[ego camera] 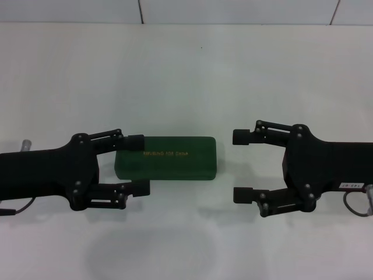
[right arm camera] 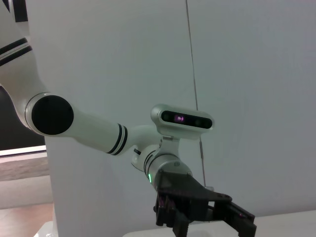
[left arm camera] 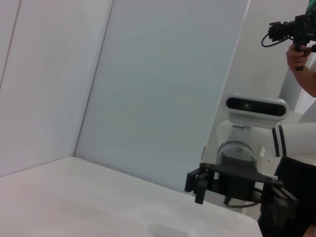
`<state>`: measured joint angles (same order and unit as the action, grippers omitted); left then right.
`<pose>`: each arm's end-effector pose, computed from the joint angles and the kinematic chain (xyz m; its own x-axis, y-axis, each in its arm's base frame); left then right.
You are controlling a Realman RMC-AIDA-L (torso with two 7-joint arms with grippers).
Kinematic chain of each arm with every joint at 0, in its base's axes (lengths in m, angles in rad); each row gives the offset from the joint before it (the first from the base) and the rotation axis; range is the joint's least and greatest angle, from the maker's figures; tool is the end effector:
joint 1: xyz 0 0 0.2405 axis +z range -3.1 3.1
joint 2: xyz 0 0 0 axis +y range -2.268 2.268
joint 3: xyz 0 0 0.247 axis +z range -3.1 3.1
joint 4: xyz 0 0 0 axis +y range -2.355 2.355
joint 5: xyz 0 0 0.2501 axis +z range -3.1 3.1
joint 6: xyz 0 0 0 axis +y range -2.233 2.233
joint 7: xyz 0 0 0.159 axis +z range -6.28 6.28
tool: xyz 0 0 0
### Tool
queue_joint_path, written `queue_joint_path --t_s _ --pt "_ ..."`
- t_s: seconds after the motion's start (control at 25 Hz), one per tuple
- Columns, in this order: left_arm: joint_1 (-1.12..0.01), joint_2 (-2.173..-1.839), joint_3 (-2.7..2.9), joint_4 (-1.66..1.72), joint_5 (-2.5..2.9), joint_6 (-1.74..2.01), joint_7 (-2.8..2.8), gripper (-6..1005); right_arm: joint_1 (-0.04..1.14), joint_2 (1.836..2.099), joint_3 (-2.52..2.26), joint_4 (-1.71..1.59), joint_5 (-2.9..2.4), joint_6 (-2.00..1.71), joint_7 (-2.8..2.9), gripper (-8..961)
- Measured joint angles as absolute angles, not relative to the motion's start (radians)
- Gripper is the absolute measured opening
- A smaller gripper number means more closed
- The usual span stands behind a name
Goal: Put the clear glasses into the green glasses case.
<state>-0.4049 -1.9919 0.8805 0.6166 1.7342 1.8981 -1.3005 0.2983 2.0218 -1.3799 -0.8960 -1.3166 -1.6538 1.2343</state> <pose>-0.2688 0.2979 0.0181 0.7213 0.2785 0.6341 0.2872 -0.9534 0.0920 0.1978 0.3069 -0.0178 0.7281 -0.0417 -0.6842 -0.0828 -0.9962 -0.0274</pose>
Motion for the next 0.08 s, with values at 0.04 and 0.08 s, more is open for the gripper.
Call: queue_joint_path --t_s 0.04,0.08 --pt "-0.403 -1.992 0.880 0.617 1.734 1.898 -1.299 872 0.299 2.022 -1.380 -0.897 -1.316 -1.654 1.235 885" --pt "-0.400 -1.993 0.880 0.616 1.734 1.898 -1.297 872 0.301 2.022 -1.380 -0.897 -1.316 -1.654 1.236 885"
